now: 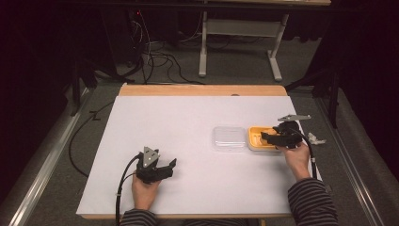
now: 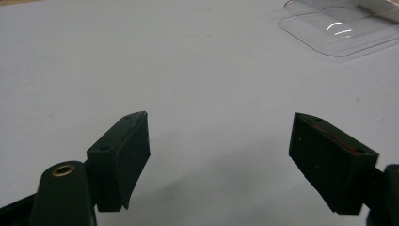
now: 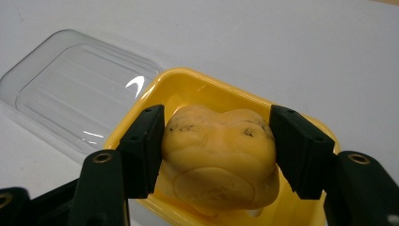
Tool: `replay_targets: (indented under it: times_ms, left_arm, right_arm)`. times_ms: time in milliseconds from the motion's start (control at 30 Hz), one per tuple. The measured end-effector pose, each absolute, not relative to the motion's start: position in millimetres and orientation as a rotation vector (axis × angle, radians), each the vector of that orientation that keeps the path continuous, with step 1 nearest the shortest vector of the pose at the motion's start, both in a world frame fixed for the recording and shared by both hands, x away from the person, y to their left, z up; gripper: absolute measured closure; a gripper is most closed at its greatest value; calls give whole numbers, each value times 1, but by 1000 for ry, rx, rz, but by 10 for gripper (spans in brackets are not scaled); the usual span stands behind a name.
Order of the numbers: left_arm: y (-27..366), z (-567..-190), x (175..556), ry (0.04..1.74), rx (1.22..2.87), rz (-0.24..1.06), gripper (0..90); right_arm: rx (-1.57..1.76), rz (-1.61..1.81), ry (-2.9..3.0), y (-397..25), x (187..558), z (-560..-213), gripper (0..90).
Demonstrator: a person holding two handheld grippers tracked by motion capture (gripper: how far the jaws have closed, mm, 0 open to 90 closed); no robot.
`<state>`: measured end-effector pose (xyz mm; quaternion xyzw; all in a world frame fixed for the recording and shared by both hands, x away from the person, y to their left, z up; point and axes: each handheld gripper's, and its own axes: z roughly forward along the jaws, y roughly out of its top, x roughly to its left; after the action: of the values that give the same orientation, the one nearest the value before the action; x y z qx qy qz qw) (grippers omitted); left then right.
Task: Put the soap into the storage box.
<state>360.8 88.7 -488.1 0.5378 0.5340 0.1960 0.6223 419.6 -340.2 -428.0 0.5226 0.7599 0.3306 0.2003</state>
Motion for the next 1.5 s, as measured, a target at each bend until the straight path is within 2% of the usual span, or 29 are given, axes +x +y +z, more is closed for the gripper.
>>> replay_targets:
  times_ms: [1100,1500]
  left_arm:
    - [88,-488,360,1223,1234,453,215]
    - [88,-488,360,1224,1230,453,215]
  right_arm:
    - [1473,941,2086,-331,434,-441,381]
    - [1485,907,2083,-333,434,-442,350]
